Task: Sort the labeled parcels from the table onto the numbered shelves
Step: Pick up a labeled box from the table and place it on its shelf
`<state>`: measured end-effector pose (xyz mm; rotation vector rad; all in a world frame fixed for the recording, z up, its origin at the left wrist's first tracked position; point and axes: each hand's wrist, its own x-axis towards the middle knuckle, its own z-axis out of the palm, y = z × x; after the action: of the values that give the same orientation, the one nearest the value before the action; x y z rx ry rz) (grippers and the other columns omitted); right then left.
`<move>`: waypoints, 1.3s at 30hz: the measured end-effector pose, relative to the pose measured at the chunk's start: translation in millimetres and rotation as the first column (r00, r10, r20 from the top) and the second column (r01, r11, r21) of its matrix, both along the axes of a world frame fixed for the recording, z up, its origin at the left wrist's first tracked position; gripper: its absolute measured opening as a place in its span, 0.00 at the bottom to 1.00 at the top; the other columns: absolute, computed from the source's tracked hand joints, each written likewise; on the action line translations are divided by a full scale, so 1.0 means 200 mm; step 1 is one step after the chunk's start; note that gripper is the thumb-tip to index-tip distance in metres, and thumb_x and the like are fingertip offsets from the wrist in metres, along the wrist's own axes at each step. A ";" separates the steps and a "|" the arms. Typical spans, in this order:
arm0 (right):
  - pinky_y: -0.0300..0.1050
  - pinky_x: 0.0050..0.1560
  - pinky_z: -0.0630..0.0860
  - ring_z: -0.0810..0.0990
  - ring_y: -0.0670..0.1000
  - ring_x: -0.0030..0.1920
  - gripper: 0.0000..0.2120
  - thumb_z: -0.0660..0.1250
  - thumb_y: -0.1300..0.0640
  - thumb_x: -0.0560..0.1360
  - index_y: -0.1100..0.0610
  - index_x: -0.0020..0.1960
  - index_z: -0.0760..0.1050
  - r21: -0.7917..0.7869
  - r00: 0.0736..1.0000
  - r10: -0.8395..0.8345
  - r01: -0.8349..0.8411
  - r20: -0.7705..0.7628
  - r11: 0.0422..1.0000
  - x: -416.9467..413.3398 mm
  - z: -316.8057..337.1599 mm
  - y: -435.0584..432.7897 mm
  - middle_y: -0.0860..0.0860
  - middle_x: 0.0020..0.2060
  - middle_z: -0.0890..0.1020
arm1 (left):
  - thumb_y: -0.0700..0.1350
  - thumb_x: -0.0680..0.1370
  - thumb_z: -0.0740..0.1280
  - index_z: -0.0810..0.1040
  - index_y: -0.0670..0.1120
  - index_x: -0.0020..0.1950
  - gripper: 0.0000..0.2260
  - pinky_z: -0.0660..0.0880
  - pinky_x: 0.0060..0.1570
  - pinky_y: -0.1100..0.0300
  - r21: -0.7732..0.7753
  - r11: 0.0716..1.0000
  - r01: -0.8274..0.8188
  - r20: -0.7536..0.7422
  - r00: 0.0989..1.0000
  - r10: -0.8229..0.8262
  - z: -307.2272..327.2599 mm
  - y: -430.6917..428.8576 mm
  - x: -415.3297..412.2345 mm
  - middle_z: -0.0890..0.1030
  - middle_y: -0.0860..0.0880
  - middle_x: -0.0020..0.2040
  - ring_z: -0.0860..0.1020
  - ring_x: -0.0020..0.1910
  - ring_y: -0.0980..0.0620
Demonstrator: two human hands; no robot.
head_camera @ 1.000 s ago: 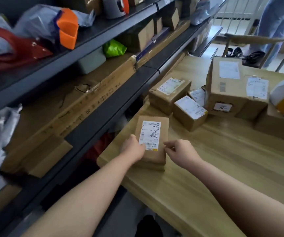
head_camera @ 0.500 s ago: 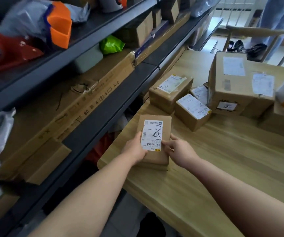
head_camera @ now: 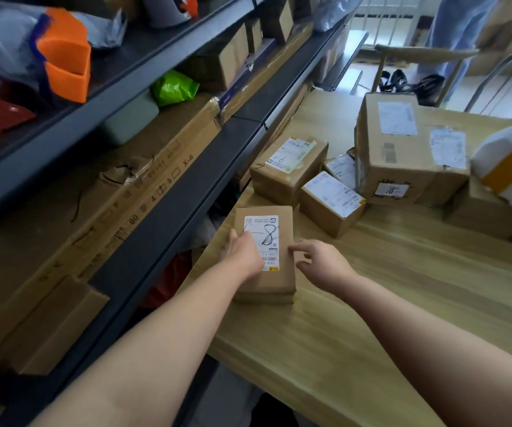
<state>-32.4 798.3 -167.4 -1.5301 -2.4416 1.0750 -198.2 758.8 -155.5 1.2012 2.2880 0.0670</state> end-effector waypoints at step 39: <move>0.48 0.62 0.70 0.73 0.53 0.64 0.23 0.62 0.51 0.79 0.49 0.73 0.65 -0.168 0.607 -0.730 0.721 -0.314 0.672 0.85 0.23 0.64 0.50 0.66 0.75 | 0.48 0.69 0.71 0.61 0.52 0.73 0.35 0.74 0.63 0.46 0.294 0.951 0.094 0.611 0.747 -0.263 0.09 0.84 0.84 0.76 0.51 0.64 0.74 0.63 0.49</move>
<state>136.7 925.4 -121.1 -1.8618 -1.3214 1.0554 -29.4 927.1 -137.2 1.2637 1.5721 0.6176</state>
